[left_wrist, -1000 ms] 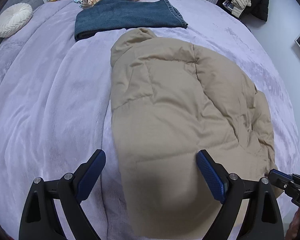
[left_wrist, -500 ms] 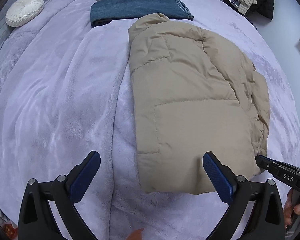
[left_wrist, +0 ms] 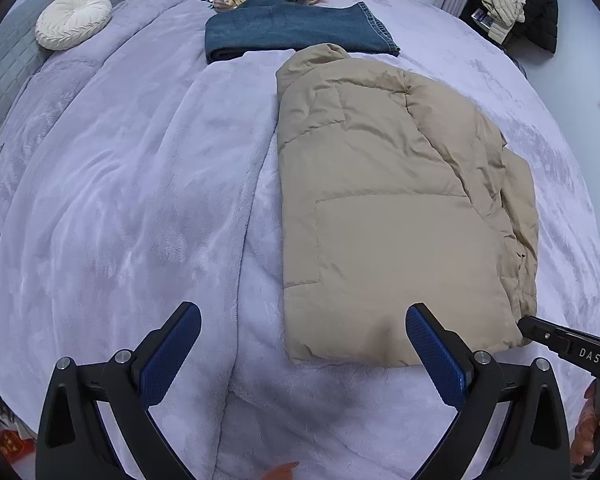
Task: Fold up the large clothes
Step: 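Open both tools and pull them back from the folded jacket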
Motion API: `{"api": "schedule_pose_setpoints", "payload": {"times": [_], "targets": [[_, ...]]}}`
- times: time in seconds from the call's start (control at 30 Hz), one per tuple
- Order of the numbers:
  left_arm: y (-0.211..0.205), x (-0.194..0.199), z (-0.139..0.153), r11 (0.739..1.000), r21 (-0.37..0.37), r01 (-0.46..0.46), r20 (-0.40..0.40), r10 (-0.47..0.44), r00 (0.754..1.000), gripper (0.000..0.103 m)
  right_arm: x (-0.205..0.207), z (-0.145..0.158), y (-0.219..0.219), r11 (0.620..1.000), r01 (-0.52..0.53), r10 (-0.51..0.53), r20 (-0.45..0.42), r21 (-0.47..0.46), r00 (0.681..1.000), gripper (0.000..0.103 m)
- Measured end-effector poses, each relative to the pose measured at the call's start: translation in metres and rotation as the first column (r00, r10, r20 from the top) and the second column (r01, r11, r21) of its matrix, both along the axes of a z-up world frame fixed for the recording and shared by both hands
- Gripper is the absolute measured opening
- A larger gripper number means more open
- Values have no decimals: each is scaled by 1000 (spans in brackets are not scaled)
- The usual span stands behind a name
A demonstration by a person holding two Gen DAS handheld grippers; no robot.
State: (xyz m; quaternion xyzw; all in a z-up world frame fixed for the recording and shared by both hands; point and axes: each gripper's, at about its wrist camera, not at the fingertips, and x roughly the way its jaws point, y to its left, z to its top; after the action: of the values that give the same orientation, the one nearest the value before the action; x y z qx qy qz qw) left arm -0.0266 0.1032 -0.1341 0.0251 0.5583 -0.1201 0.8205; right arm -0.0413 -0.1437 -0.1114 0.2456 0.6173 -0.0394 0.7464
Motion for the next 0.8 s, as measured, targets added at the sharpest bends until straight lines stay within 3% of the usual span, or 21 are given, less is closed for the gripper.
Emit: {"api": "schedule_pose_setpoints", "payload": {"times": [0.2, 0.43, 0.8], "targets": [[5, -15, 6, 997, 20, -68, 9, 68, 998, 103, -11, 15, 1, 1000, -13, 12, 24, 28, 1000, 28], [-5, -41, 24, 997, 19, -79, 31, 78, 996, 103, -31, 38, 1, 999, -31, 30, 48, 17, 998, 39], [-30, -84, 50, 999, -7, -41, 27, 41, 999, 103, -51, 71, -12, 999, -40, 40, 86, -13, 995, 42]]}}
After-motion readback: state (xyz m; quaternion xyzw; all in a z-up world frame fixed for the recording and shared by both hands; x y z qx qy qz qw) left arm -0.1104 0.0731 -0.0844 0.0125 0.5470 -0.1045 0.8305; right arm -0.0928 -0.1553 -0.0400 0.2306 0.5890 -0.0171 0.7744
